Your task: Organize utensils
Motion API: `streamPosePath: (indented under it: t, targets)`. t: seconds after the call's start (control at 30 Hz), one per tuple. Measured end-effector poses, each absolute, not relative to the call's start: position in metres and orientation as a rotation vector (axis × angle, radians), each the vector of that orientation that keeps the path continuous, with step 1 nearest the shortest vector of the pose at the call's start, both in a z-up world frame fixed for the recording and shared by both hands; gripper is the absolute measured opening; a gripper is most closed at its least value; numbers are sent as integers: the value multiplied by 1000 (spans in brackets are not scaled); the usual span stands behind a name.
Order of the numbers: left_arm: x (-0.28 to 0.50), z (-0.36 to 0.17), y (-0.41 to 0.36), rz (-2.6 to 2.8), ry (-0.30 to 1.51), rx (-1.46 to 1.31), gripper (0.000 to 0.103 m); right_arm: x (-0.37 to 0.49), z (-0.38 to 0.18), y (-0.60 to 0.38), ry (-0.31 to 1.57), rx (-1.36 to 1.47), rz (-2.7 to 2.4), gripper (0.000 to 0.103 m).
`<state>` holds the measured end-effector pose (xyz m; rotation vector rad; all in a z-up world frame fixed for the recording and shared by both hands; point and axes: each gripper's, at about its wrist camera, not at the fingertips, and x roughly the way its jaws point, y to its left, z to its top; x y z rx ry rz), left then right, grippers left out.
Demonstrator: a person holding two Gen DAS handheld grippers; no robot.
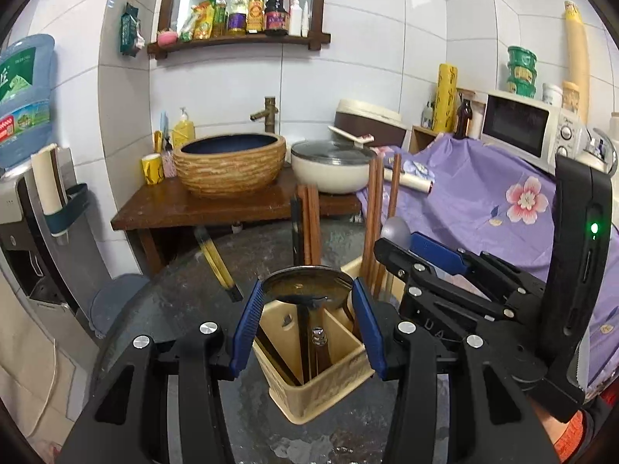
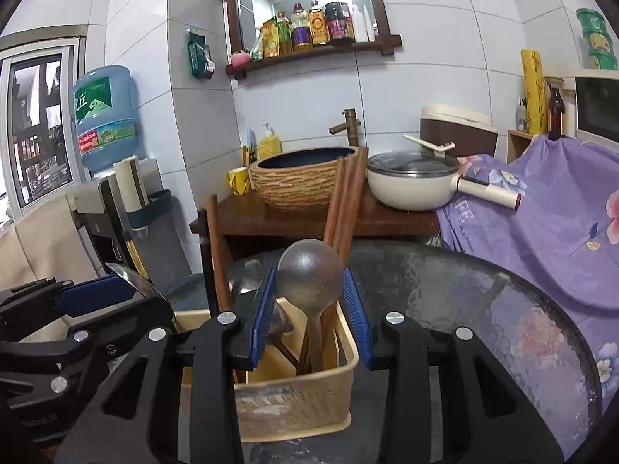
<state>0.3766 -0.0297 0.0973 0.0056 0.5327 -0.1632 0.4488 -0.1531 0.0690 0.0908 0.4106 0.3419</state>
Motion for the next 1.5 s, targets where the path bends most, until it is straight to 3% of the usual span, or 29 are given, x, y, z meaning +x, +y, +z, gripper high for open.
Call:
streamPosePath:
  t: [0.33,0.4,0.5,0.63,0.7,0.73,0.97,1.17,1.5]
  targets:
    - [376,77,-30,-175,554,-4,47,454,52,-161,452,89,349,38]
    - [372,78,-31,-177,542,5,47,453,52,-164,452,105,353,45]
    - [360,87,-30,-181,504,12,57,444,60,-172,417,132,367,61]
    - [330,106,-27,-163,402,13,82,422,76,-185,379,148,361,68]
    - [303,111,-25,-151,316,11,94,395,83,-193,341,145,348,81]
    - [291,111,-24,-151,286,15,97,382,85,-196,321,143,344,83]
    - [200,72,-29,-148,210,23,97,255,56,-217,243,77,346,97]
    - [130,34,-26,-115,256,-43,97,147,17,-230,201,26,291,97]
    - [37,4,-29,-108,257,-51,97,39,0,-257,143,46,262,97]
